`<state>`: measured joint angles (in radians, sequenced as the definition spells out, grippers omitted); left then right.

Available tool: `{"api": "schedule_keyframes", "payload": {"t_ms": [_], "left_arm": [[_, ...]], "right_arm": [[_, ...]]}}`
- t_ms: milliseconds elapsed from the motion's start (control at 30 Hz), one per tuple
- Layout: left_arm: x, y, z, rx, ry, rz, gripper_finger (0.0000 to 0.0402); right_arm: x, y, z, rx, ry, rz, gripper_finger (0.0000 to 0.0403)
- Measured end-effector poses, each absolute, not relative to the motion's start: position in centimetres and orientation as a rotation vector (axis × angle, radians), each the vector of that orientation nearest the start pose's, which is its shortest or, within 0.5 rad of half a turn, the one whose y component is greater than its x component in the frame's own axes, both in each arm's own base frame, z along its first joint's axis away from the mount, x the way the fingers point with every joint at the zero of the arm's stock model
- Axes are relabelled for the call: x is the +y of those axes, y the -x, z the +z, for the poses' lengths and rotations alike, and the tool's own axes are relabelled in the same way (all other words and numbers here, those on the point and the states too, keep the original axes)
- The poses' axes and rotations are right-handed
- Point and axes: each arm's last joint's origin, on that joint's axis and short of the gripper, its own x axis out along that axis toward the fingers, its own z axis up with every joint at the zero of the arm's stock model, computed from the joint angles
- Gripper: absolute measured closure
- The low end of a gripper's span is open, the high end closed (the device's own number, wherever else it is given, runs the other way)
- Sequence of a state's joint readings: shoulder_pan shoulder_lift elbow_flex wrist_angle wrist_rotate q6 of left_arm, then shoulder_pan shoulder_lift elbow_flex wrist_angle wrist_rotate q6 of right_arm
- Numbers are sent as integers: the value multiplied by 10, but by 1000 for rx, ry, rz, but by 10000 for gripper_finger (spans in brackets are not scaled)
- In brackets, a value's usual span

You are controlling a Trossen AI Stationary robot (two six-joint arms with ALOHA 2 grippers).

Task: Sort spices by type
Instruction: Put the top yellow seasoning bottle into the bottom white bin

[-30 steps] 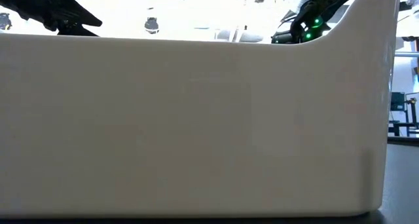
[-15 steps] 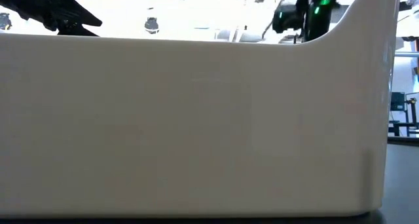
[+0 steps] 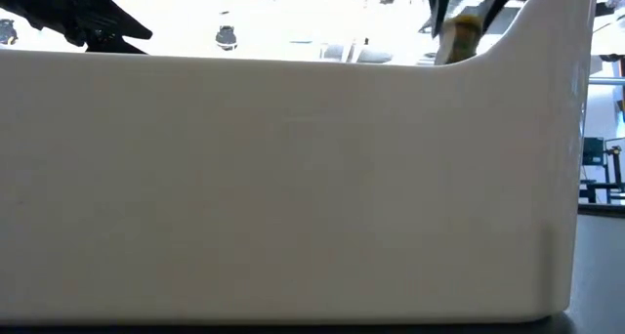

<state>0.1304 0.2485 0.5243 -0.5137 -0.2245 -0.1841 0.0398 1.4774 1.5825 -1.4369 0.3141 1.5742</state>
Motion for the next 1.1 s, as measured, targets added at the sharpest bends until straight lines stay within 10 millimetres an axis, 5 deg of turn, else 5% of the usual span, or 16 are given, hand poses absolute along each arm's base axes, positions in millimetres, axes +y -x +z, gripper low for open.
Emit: {"api": "schedule_keyframes", "payload": {"t_ms": [267, 633, 1100], "left_arm": [[16, -75, 270, 209, 170, 374, 68], [16, -75, 268, 230, 168, 376, 68], [16, -73, 263, 277, 180, 382, 68]], "right_arm": [[85, -304, 374, 884, -993, -1023, 162], [167, -360, 371, 861, -959, -803, 162], [200, -390, 316, 910, -1011, -846, 163]]}}
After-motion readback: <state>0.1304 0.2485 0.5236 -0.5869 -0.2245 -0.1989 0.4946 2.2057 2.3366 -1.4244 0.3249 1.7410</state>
